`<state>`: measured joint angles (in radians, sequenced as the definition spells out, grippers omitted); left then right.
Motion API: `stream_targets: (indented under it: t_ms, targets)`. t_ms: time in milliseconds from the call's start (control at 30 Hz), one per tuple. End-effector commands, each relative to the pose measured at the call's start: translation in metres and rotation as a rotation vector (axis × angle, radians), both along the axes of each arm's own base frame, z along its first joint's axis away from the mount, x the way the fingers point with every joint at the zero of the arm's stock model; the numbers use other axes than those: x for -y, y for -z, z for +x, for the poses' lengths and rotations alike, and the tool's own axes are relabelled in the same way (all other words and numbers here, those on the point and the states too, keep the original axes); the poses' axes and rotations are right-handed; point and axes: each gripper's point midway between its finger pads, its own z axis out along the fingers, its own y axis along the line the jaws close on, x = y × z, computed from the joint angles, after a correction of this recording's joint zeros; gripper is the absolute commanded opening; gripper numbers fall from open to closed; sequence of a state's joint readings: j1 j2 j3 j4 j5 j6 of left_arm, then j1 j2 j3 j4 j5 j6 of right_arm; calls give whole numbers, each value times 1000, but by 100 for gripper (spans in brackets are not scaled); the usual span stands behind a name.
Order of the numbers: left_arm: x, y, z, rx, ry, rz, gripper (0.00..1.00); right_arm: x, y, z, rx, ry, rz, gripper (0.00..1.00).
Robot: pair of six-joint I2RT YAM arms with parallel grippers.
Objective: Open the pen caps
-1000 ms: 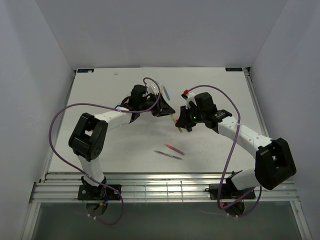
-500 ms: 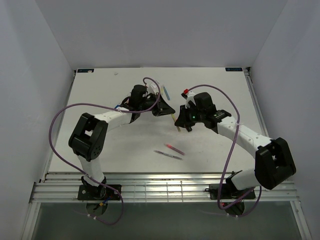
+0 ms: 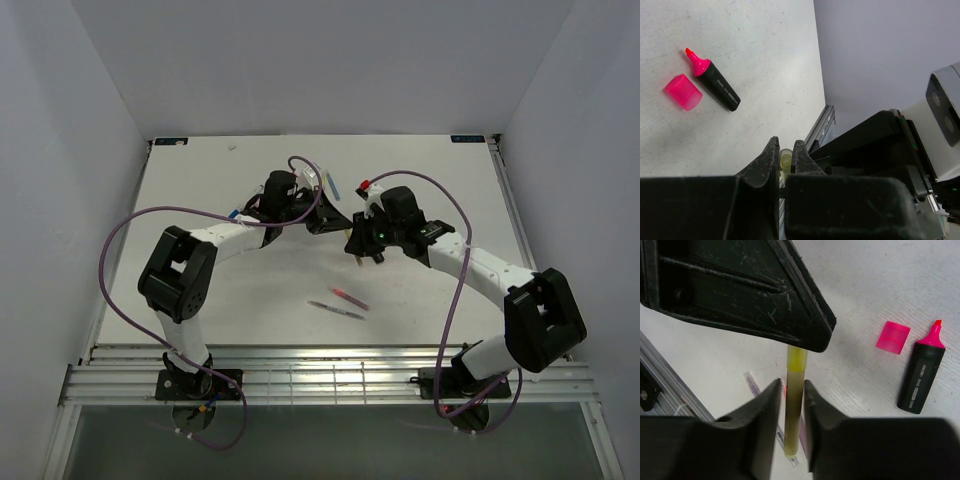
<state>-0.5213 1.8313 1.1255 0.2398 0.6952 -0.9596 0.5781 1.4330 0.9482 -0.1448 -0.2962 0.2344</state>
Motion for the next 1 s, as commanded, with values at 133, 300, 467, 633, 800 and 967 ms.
stream_targets:
  t_ms: [133, 300, 467, 633, 800, 967]
  targets:
    - [3, -9, 1, -55, -9, -33, 0, -5, 4, 7, 51, 19, -48, 8]
    - [-15, -2, 19, -174, -113, -34, 0, 19, 20, 9, 178, 155, -284, 8]
    - [-25, -7, 26, -184, -193, -36, 0, 48, 27, 3, 306, 210, -511, 8]
    - [-30, -20, 24, -105, -162, -66, 0, 44, 27, -3, 262, 145, -420, 8]
    - [-39, -46, 16, 54, -128, -126, 0, 26, 18, -12, 150, 34, -177, 8]
    - [-46, -51, 8, 134, -125, -136, 0, 26, 8, -15, 72, -15, 26, 8]
